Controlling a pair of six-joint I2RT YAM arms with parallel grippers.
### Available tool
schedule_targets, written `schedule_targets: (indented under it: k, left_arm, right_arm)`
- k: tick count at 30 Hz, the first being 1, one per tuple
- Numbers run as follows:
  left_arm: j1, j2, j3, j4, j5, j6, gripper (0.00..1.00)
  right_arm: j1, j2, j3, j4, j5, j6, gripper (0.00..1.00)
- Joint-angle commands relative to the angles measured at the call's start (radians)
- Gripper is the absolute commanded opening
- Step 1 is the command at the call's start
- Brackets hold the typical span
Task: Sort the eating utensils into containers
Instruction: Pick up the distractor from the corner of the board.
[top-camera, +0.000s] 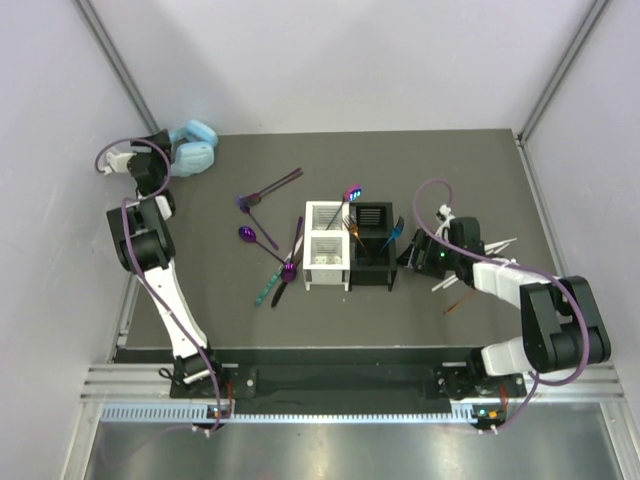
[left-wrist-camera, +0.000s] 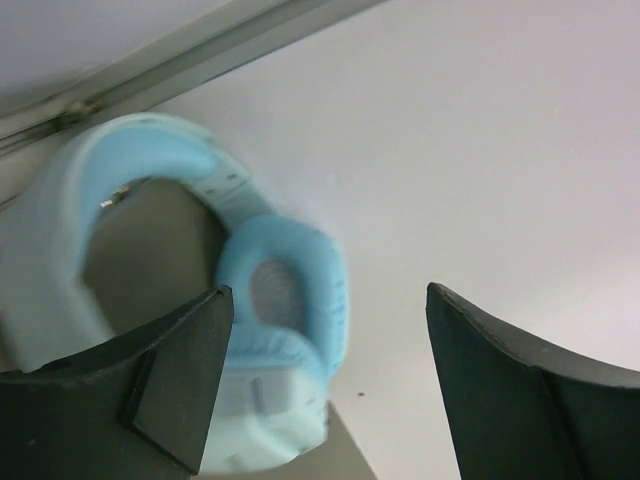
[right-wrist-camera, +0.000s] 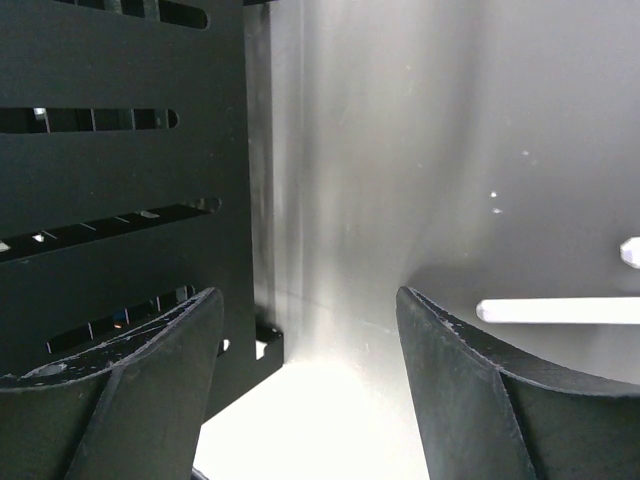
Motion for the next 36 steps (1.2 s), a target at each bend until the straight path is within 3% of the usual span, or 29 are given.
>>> schedule_targets:
  k: [1, 5, 12, 25, 30, 36]
  left_arm:
    - [-0.012, 0.053, 0.164, -0.056, 0.053, 0.005, 0.82]
    - [-0.013, 0.115, 0.242, -0.165, 0.066, -0.044, 0.82]
    - [-0.018, 0.061, 0.121, -0.169, 0.03, -0.015, 0.84]
    - [-0.016, 0.013, 0.169, -0.312, 0.076, -0.015, 0.88]
    - [-0.015, -0.072, 0.059, -0.311, 0.07, -0.032, 0.88]
    - [-0.016, -0.135, 0.028, -0.327, 0.075, -0.012, 0.88]
  right_arm:
    - [0.017, 0.05, -0.019, -0.062, 0.021, -0.019, 0.72]
    - [0.017, 0.057, -0.007, -0.062, 0.016, -0.016, 0.71]
    - [0.017, 0.057, -0.002, -0.061, 0.016, -0.016, 0.71]
    - [0.017, 0.063, -0.022, -0.045, -0.005, -0.006, 0.71]
    - [0.017, 0.055, -0.028, -0.018, -0.005, 0.002, 0.71]
    - [0.017, 0.077, -0.034, 0.005, -0.017, 0.007, 0.7]
